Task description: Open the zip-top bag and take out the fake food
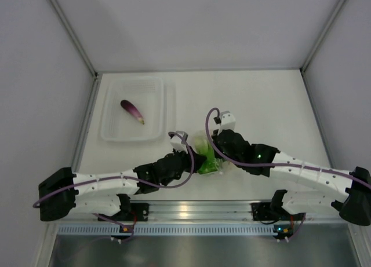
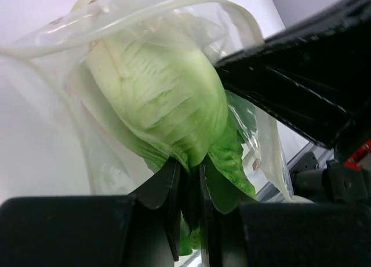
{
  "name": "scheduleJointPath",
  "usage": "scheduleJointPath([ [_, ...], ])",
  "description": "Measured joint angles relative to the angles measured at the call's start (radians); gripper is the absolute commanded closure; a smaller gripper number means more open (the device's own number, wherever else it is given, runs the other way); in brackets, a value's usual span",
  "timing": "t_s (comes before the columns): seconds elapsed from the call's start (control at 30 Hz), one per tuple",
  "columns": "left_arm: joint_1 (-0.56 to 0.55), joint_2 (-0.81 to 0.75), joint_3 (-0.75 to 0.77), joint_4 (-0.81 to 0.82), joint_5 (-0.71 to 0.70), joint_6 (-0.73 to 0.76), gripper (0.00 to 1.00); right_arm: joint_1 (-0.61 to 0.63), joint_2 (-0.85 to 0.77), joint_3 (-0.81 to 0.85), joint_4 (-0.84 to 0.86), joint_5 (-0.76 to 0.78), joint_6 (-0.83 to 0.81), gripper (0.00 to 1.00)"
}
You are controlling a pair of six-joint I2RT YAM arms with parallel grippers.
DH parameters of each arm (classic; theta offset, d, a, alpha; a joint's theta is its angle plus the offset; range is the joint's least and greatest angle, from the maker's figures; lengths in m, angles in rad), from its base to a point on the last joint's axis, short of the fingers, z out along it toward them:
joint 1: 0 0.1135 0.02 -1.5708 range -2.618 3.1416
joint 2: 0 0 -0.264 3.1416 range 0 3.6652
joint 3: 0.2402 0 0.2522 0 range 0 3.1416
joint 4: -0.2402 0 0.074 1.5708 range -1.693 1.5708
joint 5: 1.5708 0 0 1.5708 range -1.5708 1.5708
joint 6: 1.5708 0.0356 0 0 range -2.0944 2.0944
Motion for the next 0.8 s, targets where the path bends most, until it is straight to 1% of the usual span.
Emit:
scheduleJointPath([
  [0.2, 0.0, -0.002, 0.04, -0.103, -0.094, -0.163, 1.0, 0.048, 0.0, -0.001, 0.0, 0.076, 0.027, 1.0],
  [0.37, -0.002, 0.006, 0.106, -0.223, -0.18, -0.297, 1.0, 0.094, 0.007, -0.005, 0.001, 0.156, 0.065, 1.0],
  [0.5, -0.002, -0.013, 0.125, -0.298, -0.236, -0.388, 1.0, 0.124, 0.014, -0.036, 0.008, 0.207, 0.1, 1.0],
  [0.63, 0.019, -0.068, 0.125, -0.352, -0.214, -0.443, 1.0, 0.134, 0.019, -0.064, 0.012, 0.252, 0.135, 1.0],
  [0.8, 0.093, -0.151, 0.101, -0.368, -0.103, -0.499, 1.0, 0.136, 0.019, -0.091, 0.019, 0.325, 0.163, 1.0],
])
